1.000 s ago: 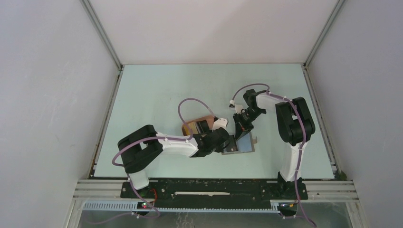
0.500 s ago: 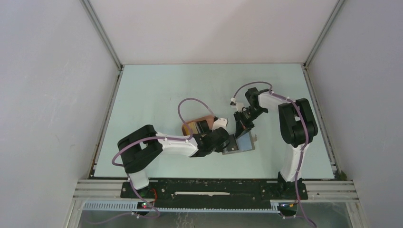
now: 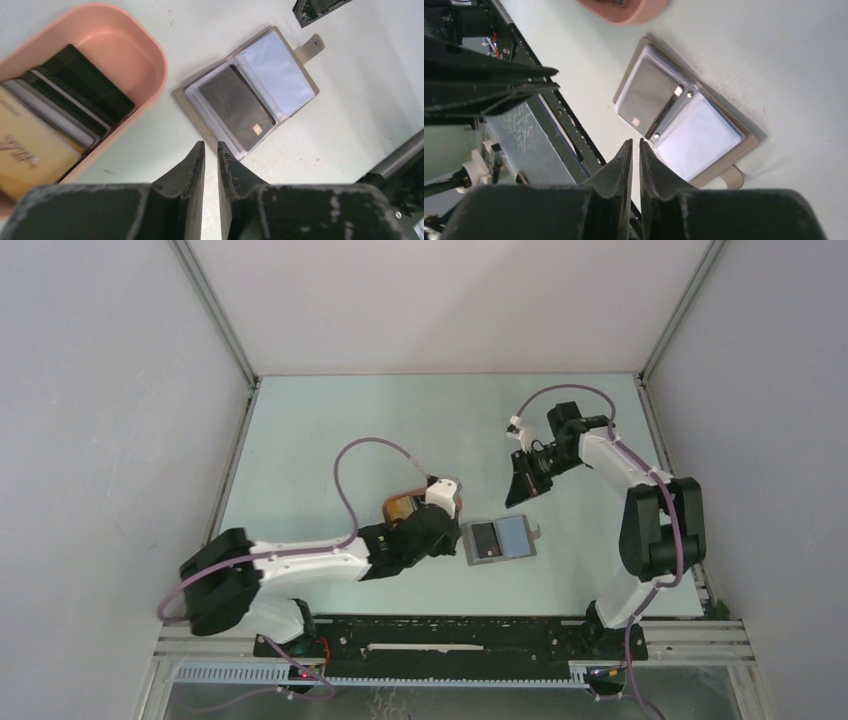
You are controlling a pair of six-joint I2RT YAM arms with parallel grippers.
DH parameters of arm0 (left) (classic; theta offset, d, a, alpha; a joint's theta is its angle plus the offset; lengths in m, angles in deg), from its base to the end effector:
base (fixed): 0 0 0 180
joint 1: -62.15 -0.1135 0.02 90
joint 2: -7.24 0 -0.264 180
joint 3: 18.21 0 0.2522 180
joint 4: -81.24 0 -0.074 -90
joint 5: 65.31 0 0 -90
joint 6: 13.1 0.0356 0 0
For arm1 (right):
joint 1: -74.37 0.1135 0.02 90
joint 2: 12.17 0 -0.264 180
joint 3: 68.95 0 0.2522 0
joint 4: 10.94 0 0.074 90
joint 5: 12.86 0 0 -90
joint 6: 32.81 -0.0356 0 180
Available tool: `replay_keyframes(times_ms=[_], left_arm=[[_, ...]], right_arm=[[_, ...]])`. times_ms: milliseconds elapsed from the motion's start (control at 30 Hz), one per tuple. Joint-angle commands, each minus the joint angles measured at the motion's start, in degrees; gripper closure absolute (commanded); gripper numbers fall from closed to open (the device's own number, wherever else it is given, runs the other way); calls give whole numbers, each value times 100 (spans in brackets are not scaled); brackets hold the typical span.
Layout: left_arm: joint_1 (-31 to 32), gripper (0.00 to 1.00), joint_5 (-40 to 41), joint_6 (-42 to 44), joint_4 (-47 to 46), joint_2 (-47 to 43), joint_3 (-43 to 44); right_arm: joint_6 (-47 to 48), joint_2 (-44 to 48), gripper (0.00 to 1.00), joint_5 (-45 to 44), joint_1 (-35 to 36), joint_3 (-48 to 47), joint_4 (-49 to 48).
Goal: Put the credit cards into the card holder
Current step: Insert the credit card into the card holder, then pick up the credit card from the storage box.
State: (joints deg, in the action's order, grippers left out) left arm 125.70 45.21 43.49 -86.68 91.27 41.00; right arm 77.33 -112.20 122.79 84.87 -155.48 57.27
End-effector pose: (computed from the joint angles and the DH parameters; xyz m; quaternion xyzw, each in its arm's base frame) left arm 0.1480 -0.2696 0.2058 0.1520 0.8707 -0.2237 0.4109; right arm 0.3154 0.0843 0.2167 -0.2699 0.8792 0.3799 0.0989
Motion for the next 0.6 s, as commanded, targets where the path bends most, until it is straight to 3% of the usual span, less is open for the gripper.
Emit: replay_keyframes(times_ms=[0, 167, 367, 467, 567], left_arm=[[-36, 80, 309, 676, -549, -1193, -613], [-44, 65, 717, 1210, -682, -2510, -1219], [-141, 33, 1093, 1514, -647, -3952, -1892], [-298, 15, 1027, 1506, -730, -4604, -2284], [-557, 2, 770, 1458, -799, -5118, -2612]], right_arm=[[376, 773, 83, 401, 31, -151, -19], [404, 1326, 81, 522, 117, -549, -171], [211, 1761, 76, 213, 523, -1282, -488], [156, 1778, 66, 45, 792, -1734, -565], [227, 1498, 47, 423, 898, -2133, -501]])
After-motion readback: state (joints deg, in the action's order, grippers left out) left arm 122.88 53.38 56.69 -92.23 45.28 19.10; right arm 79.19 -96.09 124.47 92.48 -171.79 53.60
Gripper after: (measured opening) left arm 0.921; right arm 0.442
